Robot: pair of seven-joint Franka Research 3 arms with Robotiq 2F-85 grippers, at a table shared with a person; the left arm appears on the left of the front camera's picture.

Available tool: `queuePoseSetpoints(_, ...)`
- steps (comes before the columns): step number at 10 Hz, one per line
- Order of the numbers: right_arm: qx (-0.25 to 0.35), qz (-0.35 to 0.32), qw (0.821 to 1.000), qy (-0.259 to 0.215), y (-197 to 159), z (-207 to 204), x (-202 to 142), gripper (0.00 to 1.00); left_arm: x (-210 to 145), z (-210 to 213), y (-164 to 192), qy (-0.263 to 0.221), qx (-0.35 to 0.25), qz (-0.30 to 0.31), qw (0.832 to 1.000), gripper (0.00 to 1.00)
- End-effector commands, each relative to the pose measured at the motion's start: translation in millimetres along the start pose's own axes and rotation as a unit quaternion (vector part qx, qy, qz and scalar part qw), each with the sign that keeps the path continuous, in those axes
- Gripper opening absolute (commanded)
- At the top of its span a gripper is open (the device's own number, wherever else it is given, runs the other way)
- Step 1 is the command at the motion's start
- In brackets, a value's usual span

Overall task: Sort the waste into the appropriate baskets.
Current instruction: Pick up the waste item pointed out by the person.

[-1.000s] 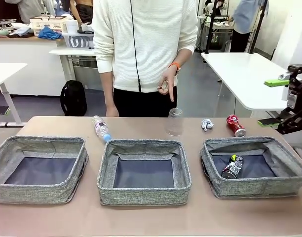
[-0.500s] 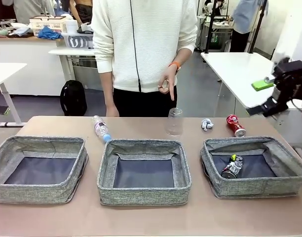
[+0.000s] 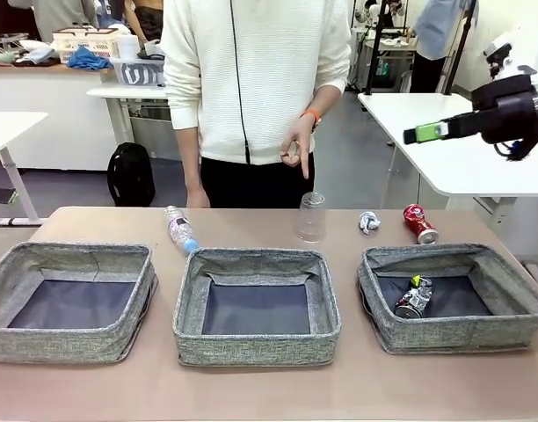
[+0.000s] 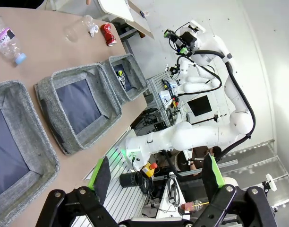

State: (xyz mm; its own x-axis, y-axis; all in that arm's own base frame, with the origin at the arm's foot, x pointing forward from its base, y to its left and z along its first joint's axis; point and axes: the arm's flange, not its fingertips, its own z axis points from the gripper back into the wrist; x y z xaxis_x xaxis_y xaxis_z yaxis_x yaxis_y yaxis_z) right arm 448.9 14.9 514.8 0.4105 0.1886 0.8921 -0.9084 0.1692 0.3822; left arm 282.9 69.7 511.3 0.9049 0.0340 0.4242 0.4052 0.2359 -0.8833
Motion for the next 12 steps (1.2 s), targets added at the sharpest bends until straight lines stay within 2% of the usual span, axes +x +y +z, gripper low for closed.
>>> queuePoseSetpoints(1,-0.059,0.101,0.993,0.003,-22.4,-23.2,-1.4,1.00,0.9,-0.8,-3.1,-0.004,-0.009,-0.003,1.000,1.00)
queuePoseSetpoints(3,-0.119,0.137,0.983,0.019,-25.7,-41.7,6.0,1.00,0.9,-0.8,-3.1,-0.004,-0.009,-0.003,1.000,1.00)
queuePoseSetpoints(4,-0.144,0.116,0.981,0.055,-30.6,-49.0,5.3,1.00,0.9,-0.8,-3.1,-0.004,-0.009,-0.003,1.000,1.00)
queuePoseSetpoints(5,-0.075,0.123,0.989,0.018,-23.5,-24.5,4.0,1.00,0.9,-0.8,-3.1,-0.004,-0.009,-0.003,1.000,1.00)
queuePoseSetpoints(9,-0.086,0.124,0.988,0.025,-25.9,-28.5,4.2,1.00,0.9,-0.8,-3.1,-0.004,-0.009,-0.003,1.000,1.00)
queuePoseSetpoints(10,-0.087,0.142,0.981,0.098,-37.2,-27.7,-4.0,1.00,0.9,-0.8,-3.1,-0.004,-0.009,-0.003,1.000,1.00)
queuePoseSetpoints(11,-0.135,0.111,0.976,0.130,-76.0,-31.3,-19.3,1.00,0.9,-0.8,-3.1,-0.004,-0.009,-0.003,1.000,1.00)
queuePoseSetpoints(12,-0.152,0.130,0.968,0.149,-106.5,-43.8,-33.8,1.00,0.9,-0.8,-3.1,-0.004,-0.009,-0.003,1.000,1.00)
